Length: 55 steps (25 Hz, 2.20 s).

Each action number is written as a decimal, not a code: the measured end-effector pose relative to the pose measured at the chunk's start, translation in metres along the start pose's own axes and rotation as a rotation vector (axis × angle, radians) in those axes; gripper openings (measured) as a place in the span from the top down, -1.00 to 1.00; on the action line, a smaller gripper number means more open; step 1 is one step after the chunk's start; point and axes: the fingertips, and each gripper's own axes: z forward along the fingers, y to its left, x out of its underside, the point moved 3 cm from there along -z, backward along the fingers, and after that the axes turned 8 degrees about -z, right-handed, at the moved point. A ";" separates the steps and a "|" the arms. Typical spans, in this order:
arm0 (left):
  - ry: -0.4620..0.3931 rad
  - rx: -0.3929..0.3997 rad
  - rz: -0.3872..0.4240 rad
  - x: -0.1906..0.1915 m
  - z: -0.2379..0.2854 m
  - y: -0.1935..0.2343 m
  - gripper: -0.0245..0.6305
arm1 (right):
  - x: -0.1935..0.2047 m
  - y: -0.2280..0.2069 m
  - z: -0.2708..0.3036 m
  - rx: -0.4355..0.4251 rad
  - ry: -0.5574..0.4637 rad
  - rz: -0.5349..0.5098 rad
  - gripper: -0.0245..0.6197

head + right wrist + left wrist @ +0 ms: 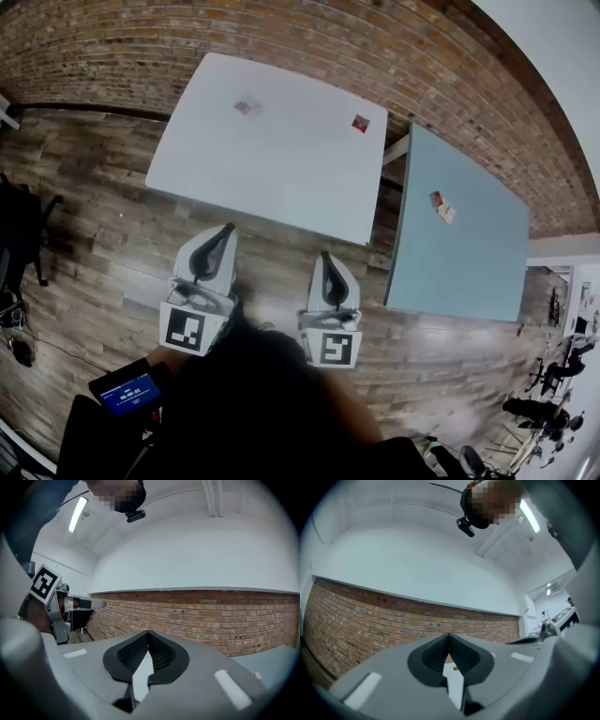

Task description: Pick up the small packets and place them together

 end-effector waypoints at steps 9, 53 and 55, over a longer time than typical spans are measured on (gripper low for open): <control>0.023 0.032 -0.014 -0.004 0.040 0.050 0.93 | 0.001 -0.007 0.054 0.071 0.046 -0.007 0.91; 0.089 -0.055 0.031 0.030 0.272 0.090 0.93 | 0.065 -0.192 0.255 0.021 0.134 0.023 0.91; 0.092 -0.055 0.019 0.031 0.277 0.094 0.93 | 0.069 -0.197 0.261 0.029 0.144 0.021 0.91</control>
